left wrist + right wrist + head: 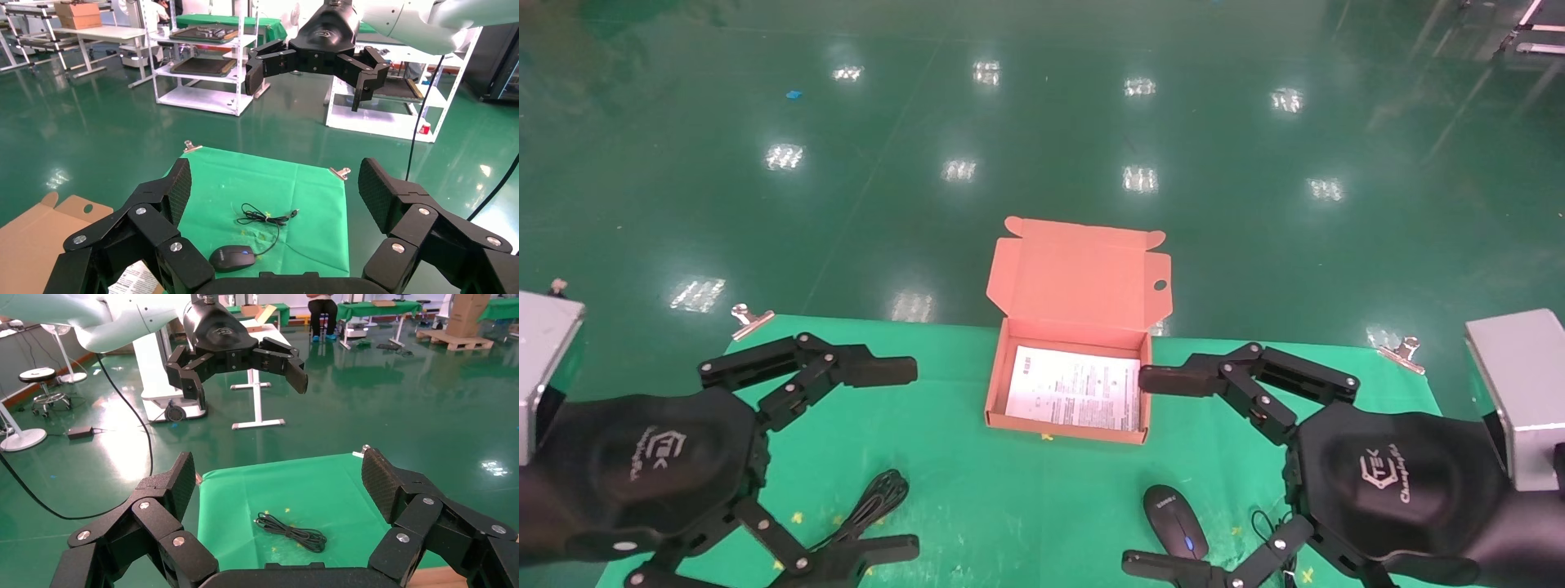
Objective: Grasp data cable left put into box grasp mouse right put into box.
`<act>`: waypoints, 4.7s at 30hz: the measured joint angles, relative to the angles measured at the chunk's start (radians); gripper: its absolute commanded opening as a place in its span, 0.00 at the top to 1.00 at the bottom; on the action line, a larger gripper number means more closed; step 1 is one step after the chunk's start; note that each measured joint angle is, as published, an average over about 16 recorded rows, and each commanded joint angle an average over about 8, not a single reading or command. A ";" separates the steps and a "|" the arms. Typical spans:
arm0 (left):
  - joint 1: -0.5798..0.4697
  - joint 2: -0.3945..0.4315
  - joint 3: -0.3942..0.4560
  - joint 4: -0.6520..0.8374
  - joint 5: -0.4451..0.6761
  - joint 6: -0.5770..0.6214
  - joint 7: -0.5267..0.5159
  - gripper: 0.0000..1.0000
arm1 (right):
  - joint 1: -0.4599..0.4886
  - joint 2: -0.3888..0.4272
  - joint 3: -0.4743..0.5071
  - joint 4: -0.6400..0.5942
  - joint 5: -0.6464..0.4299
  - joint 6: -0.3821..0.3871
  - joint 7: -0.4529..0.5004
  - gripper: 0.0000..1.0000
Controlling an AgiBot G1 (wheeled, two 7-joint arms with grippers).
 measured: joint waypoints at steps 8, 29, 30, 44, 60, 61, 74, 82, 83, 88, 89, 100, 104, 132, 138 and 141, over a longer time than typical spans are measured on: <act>0.000 0.000 0.000 0.000 0.000 0.000 0.000 0.00 | 0.000 0.000 0.000 0.000 0.000 0.000 0.000 0.00; -0.049 0.001 0.042 0.014 0.095 0.018 -0.008 0.00 | 0.038 0.009 -0.028 0.013 -0.087 -0.024 -0.028 0.00; -0.059 0.001 0.050 0.015 0.114 0.021 -0.011 0.00 | 0.046 0.010 -0.035 0.015 -0.105 -0.027 -0.033 0.00; -0.235 0.066 0.228 0.035 0.497 0.044 -0.073 0.00 | 0.219 -0.038 -0.198 0.020 -0.497 -0.060 -0.132 0.00; -0.304 0.191 0.406 0.121 0.887 -0.021 -0.097 0.00 | 0.297 -0.150 -0.370 -0.095 -0.902 0.026 -0.269 0.00; -0.302 0.199 0.414 0.128 0.908 -0.032 -0.101 0.00 | 0.296 -0.157 -0.377 -0.103 -0.924 0.039 -0.277 0.00; -0.252 0.285 0.472 0.228 1.121 -0.208 -0.228 0.00 | 0.249 -0.248 -0.416 -0.247 -1.106 0.241 -0.267 0.00; -0.237 0.337 0.481 0.331 1.198 -0.297 -0.333 0.00 | 0.234 -0.338 -0.401 -0.426 -1.113 0.341 -0.170 0.00; -0.237 0.342 0.481 0.344 1.204 -0.305 -0.342 0.00 | 0.234 -0.350 -0.399 -0.450 -1.111 0.351 -0.156 0.00; -0.240 0.363 0.480 0.405 1.218 -0.334 -0.359 0.00 | 0.239 -0.411 -0.388 -0.564 -1.101 0.393 -0.090 0.00; -0.241 0.366 0.479 0.416 1.218 -0.338 -0.357 0.00 | 0.240 -0.422 -0.387 -0.583 -1.100 0.400 -0.078 0.00; -0.249 0.383 0.476 0.499 1.214 -0.366 -0.309 0.00 | 0.250 -0.511 -0.394 -0.712 -1.123 0.459 0.016 0.00; -0.250 0.386 0.475 0.516 1.212 -0.374 -0.296 0.30 | 0.251 -0.527 -0.402 -0.730 -1.138 0.470 0.031 0.27; -0.249 0.387 0.471 0.535 1.204 -0.384 -0.281 1.00 | 0.251 -0.537 -0.408 -0.747 -1.150 0.476 0.045 1.00; -0.249 0.387 0.471 0.534 1.205 -0.383 -0.281 1.00 | 0.251 -0.536 -0.408 -0.746 -1.149 0.476 0.044 1.00; -0.249 0.387 0.471 0.533 1.205 -0.383 -0.282 1.00 | 0.251 -0.536 -0.408 -0.745 -1.149 0.476 0.044 1.00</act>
